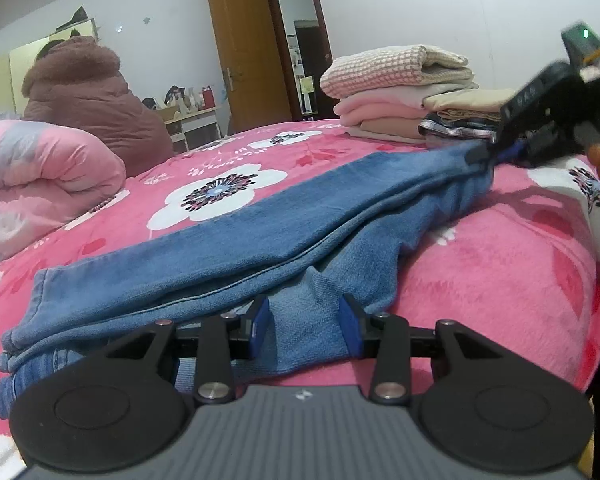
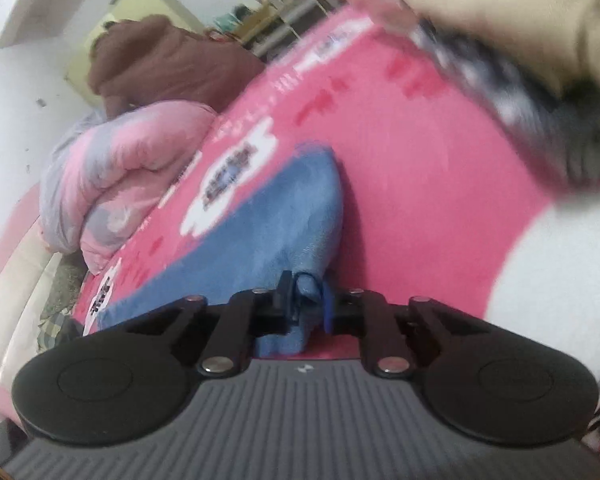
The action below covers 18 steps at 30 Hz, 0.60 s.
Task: Fold clothes
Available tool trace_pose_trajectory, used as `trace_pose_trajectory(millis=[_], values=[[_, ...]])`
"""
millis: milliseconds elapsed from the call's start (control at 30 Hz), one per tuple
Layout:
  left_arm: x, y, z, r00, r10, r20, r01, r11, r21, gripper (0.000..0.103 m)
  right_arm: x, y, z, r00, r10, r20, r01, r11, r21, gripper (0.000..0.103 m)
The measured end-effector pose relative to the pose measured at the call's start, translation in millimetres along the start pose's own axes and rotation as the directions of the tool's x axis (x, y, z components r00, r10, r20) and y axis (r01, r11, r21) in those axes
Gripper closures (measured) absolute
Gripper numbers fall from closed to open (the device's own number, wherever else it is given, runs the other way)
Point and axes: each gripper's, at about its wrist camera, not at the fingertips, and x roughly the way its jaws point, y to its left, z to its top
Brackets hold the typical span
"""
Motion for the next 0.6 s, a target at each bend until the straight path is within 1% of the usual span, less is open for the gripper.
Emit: trace_pose_trajectory(millis=[67, 100, 167, 200, 233, 267, 300, 333, 367, 433, 600], values=[[0, -1, 0, 1.000, 0.000, 0.002, 0.000, 1.000, 0.012, 0.062, -6, 10, 4, 1.000, -0.014, 0.017, 0.015, 0.996, -0.083, 0.092], [0, -1, -1, 1.000, 0.000, 0.004, 0.000, 1.000, 0.018, 0.062, -3, 13, 2, 0.999, -0.034, 0.015, 0.036, 0.991, -0.129, 0.092], [1, -2, -1, 1.000, -0.001, 0.007, 0.001, 1.000, 0.025, 0.062, 12, 10, -5, 0.994, -0.107, -0.003, 0.103, 0.963, -0.249, 0.091], [1, -2, -1, 1.000, -0.002, 0.007, 0.002, 1.000, 0.026, 0.062, 20, 6, -12, 0.992, -0.128, -0.011, 0.119, 0.948, -0.296, 0.091], [1, -2, -1, 1.000, -0.003, 0.007, 0.003, 1.000, 0.026, 0.062, 20, 3, -16, 0.993, -0.114, 0.004, 0.110, 0.945, -0.307, 0.091], [1, -1, -1, 1.000, -0.005, 0.008, 0.005, 1.000, 0.024, 0.062, 17, 1, -16, 0.994, -0.104, 0.012, 0.103, 0.946, -0.307, 0.087], [1, -1, -1, 1.000, -0.007, 0.008, 0.007, 1.000, 0.021, 0.062, 10, 3, -15, 0.992, -0.126, 0.028, 0.128, 0.942, -0.311, 0.083], [1, 0, -1, 1.000, -0.008, 0.008, 0.008, 1.000, 0.018, 0.062, 3, 4, -13, 0.988, -0.147, 0.045, 0.153, 0.937, -0.315, 0.073], [1, 0, -1, 1.000, -0.009, 0.009, 0.009, 1.000, 0.014, 0.062, -4, 6, -12, 0.984, -0.168, 0.062, 0.178, 0.931, -0.318, 0.068], [1, 1, -2, 1.000, -0.010, 0.013, 0.010, 1.000, 0.007, 0.062, -17, 11, -10, 0.974, -0.206, 0.095, 0.226, 0.919, -0.324, 0.068], [-1, 1, -2, 1.000, -0.006, 0.010, 0.007, 1.000, -0.018, 0.063, 1, 60, -24, 0.988, -0.073, 0.135, 0.126, 0.888, -0.442, 0.068]])
